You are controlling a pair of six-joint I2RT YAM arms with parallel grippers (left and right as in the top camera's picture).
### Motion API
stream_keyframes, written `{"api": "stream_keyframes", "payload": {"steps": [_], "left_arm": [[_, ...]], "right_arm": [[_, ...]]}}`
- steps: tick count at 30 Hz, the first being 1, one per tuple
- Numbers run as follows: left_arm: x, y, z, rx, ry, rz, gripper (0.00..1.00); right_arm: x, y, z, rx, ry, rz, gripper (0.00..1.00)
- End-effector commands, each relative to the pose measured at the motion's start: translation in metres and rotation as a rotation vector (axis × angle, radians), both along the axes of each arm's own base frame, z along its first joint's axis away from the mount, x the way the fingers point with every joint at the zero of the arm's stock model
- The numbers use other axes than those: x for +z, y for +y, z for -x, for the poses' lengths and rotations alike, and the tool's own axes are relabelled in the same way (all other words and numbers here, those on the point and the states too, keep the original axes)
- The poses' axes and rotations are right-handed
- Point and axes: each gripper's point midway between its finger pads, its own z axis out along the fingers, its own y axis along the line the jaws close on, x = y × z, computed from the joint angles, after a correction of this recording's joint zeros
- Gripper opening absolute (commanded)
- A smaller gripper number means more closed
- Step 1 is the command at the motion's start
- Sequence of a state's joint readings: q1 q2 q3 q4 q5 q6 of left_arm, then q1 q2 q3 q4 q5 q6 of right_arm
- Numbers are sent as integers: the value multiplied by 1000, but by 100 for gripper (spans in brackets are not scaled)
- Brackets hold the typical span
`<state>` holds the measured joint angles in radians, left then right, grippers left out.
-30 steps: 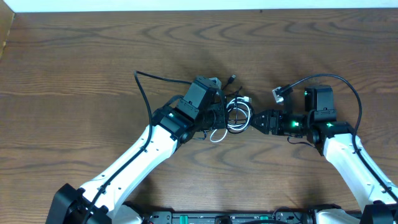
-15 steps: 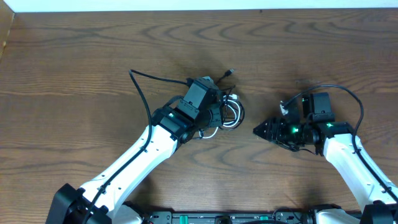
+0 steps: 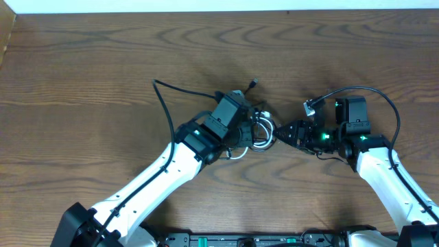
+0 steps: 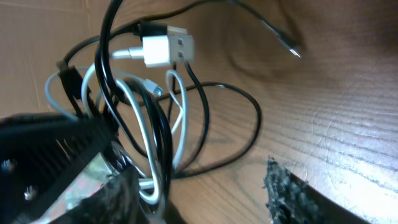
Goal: Untangle cables
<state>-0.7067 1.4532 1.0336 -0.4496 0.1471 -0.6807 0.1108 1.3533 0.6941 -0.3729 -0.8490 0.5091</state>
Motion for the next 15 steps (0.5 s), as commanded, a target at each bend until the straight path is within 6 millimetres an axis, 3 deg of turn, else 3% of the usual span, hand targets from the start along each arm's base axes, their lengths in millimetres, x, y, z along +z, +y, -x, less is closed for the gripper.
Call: {"api": "stream_keyframes", "payload": {"steps": [1,5,15], "left_arm": [[2,-13,6,-26,-9,20,7],[3,-15,6,-29,-15,26,8],[5,-22,11,-58,5,59,7]], "right_arm": [[-3,-1,-1,-29,32,13,54],[-12,-5,-1,-65,65,62,41],[-15,0,3,-47,62,88,34]]}}
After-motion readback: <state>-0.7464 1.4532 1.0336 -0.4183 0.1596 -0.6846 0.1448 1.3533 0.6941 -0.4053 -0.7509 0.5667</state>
